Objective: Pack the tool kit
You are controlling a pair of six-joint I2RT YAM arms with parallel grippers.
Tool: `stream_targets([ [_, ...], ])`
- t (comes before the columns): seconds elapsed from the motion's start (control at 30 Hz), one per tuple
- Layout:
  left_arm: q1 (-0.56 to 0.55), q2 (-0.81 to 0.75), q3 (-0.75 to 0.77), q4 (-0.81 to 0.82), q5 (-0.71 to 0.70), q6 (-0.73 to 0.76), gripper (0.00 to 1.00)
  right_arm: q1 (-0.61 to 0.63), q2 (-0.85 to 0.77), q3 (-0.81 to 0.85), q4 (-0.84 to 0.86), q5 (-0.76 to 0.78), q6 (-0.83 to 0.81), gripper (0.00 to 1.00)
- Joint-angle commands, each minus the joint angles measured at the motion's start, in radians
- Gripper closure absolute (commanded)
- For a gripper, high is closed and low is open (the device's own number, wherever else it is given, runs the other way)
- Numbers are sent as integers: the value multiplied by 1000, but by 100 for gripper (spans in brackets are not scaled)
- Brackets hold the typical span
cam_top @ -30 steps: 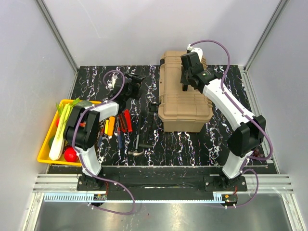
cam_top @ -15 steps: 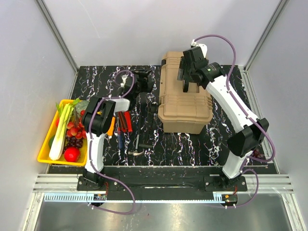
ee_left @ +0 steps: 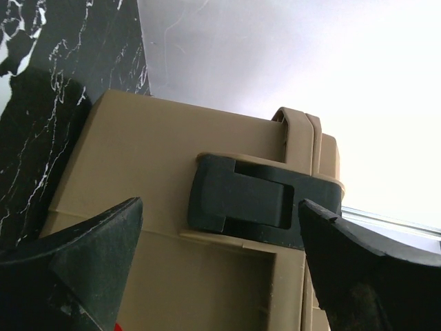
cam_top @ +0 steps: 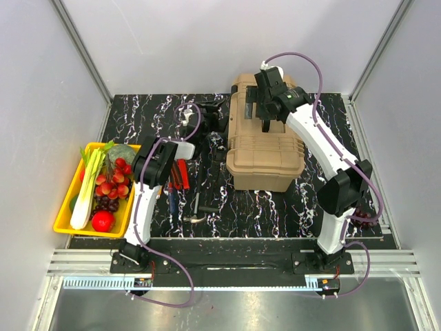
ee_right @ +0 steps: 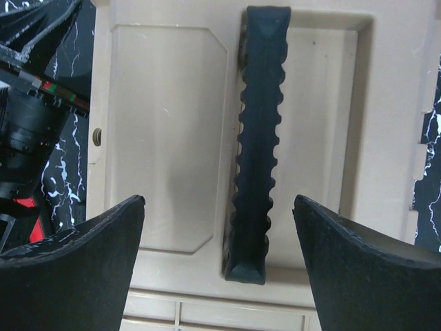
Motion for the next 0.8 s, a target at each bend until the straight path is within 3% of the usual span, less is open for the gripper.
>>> stream_targets([
  [0.0, -21, 41, 78, 154, -15, -45, 2, 10, 4, -12, 5, -34, -26, 6],
  [0.4, -41, 147, 193, 314, -86, -119, 4, 13, 16, -59, -2, -48, -12, 8],
  [0.6, -41, 127, 147, 410, -119, -140, 21, 13, 25, -72, -9, -63, -8, 9],
  [0.77, -41, 150, 157, 533, -113, -165, 27, 13, 29, -105, 5, -116, -17, 10],
])
